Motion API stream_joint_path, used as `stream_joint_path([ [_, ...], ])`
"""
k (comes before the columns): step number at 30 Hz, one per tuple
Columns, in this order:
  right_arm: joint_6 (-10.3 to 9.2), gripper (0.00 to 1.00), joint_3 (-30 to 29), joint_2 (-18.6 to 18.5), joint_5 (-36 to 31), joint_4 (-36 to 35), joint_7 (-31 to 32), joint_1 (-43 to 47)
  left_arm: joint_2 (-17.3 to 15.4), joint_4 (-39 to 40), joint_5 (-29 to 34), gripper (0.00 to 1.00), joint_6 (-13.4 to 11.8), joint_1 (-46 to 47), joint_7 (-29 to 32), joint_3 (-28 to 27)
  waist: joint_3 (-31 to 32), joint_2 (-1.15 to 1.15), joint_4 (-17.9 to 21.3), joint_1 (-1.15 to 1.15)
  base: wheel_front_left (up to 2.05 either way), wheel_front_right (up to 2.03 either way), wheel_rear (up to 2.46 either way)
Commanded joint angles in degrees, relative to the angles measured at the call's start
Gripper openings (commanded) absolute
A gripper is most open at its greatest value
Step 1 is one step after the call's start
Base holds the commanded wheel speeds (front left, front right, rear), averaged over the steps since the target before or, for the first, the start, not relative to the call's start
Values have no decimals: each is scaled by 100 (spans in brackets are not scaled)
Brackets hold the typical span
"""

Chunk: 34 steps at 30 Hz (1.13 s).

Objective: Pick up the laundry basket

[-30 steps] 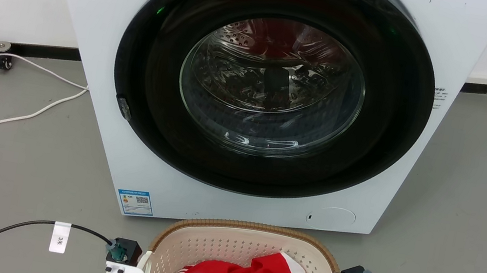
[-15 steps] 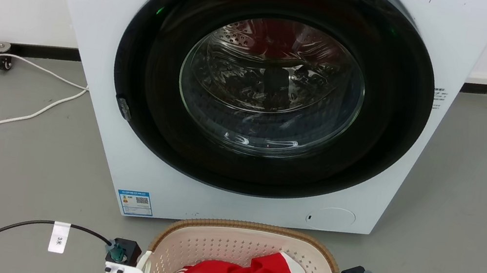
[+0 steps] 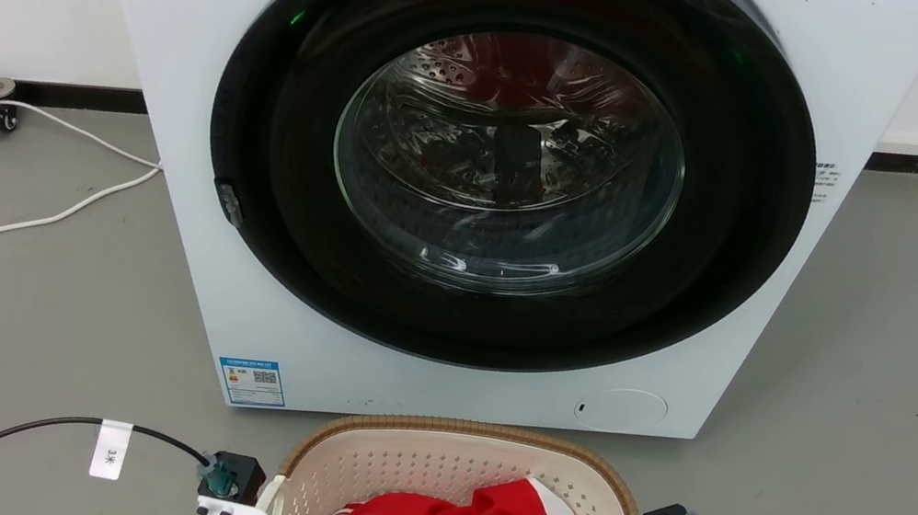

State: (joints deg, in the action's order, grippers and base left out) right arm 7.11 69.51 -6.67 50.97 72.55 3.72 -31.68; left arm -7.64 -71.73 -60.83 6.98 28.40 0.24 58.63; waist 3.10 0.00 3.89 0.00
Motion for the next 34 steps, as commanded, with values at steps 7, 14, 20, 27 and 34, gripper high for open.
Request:
stream_joint_path([
  [7, 68, 0, 120, 69, 38, -5, -28, -49, 83, 46, -87, 0, 87, 115, -79, 87, 9, 0, 1, 0, 0, 0, 0],
  [14, 69, 0, 178, 68, 84, 9, -52, -74, 82, 37, -133, 0, 87, 139, -97, 149, 7, 0, -5, 0, 0, 0, 0],
  [20, 69, 0, 222, 74, 127, 14, -53, -86, 71, 18, -181, 0, 87, 155, -126, 196, 3, 0, -2, 0, 0, 0, 0],
  [27, 69, 0, 257, 86, 170, 21, -70, -92, 66, 9, -236, 0, 86, 175, -147, 253, -8, 0, 1, 0, 0, 0, 0],
  [34, 69, 0, 288, 92, 211, 28, -76, -91, 63, -6, -289, 0, 86, 193, -178, 307, -19, 0, 2, 0, 0, 0, 0],
])
